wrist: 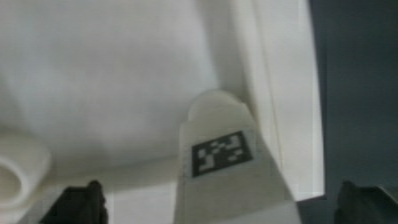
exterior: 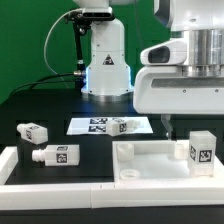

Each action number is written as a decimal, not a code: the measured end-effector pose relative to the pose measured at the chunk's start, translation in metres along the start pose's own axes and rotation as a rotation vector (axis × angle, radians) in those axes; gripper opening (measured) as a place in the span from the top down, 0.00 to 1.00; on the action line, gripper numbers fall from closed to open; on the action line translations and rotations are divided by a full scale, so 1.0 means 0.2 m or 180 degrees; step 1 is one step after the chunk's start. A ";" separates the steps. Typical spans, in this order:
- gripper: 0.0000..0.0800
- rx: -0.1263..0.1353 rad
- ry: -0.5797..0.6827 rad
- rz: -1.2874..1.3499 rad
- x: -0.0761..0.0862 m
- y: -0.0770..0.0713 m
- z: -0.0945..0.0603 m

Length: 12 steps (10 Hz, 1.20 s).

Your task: Assemble one leg

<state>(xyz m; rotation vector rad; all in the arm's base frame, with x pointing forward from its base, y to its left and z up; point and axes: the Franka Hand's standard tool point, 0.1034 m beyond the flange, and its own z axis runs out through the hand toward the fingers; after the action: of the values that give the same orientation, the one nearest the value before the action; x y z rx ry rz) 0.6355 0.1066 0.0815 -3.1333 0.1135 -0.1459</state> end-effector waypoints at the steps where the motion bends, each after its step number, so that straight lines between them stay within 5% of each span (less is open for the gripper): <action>1: 0.19 -0.0025 0.0022 -0.0364 0.02 -0.01 0.00; 4: 0.33 -0.0022 0.0025 -0.0341 0.02 -0.01 0.00; 6: 0.64 -0.0020 0.0025 -0.0161 0.02 -0.01 0.00; 12: 0.64 -0.0013 0.0120 0.1911 0.01 -0.02 0.01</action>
Offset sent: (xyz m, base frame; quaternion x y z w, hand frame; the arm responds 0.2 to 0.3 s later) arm 0.0000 0.0000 0.0000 0.0000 0.0000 0.0650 0.9979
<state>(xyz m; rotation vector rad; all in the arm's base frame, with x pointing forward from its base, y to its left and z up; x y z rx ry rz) 0.6379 0.1112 0.0799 -2.9357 1.0279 -0.1949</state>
